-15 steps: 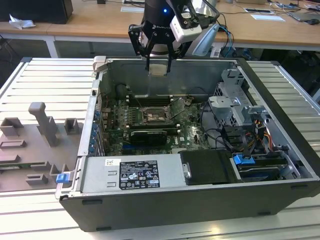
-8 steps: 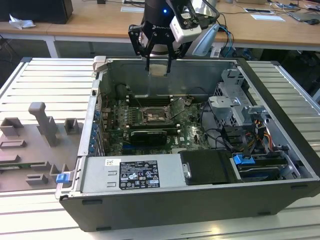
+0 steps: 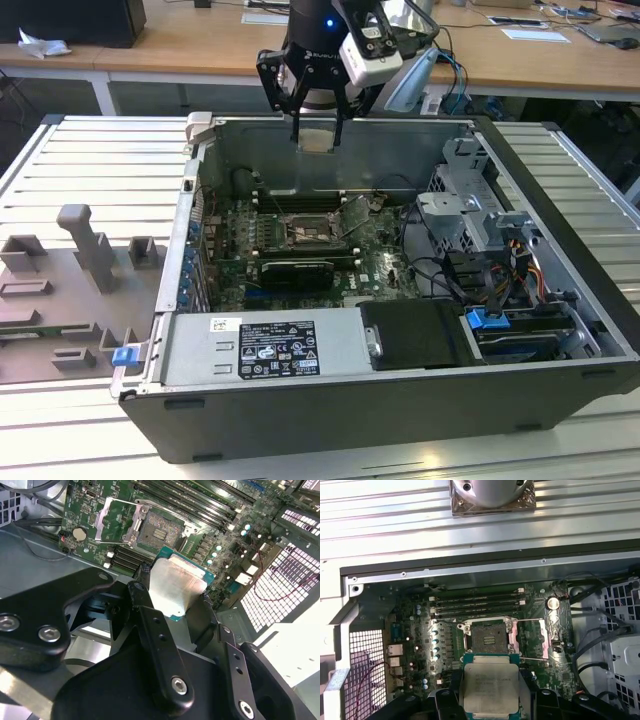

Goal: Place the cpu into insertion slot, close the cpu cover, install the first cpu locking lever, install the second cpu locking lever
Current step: 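Place the cpu into insertion slot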

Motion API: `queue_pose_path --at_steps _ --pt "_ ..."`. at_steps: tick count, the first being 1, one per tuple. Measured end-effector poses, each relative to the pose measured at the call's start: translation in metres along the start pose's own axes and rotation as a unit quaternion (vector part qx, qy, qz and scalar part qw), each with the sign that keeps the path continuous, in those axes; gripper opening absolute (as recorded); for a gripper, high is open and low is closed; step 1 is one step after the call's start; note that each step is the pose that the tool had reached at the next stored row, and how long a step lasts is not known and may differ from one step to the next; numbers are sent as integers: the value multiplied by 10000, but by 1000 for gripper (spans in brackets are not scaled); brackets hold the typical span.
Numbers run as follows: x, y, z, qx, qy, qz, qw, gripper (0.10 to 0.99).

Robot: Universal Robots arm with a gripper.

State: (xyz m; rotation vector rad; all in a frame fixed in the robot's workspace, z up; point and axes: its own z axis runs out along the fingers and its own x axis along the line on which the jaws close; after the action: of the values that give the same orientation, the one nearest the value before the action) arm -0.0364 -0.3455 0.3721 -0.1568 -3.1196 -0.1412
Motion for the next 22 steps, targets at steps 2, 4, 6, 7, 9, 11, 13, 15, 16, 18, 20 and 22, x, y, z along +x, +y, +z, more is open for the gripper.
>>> queue_pose_path --at_steps 2,4,6,7,9,11,13,15,16,18,20,22 --pt "0 0 2 0 -2 22 10000 533" --pt "0 -1 5 -1 -6 67 10000 533" --pt "0 -1 8 -2 -16 177 9998 533" --pt "0 -1 11 -2 -25 275 9996 533" --pt "0 -1 14 -2 -38 413 9991 533" --pt "0 -2 19 -7 -60 667 9978 533" --pt "0 -2 23 -11 -77 857 9963 533" --pt "-1 -3 28 -15 -95 1060 9943 533" --pt "-1 -3 31 -17 -106 1175 9930 533" --pt "-1 -3 36 -21 -124 1383 9903 533" --pt "-1 -4 40 -24 -134 1495 9887 533" --pt "-1 -4 45 -27 -146 1629 9865 533"
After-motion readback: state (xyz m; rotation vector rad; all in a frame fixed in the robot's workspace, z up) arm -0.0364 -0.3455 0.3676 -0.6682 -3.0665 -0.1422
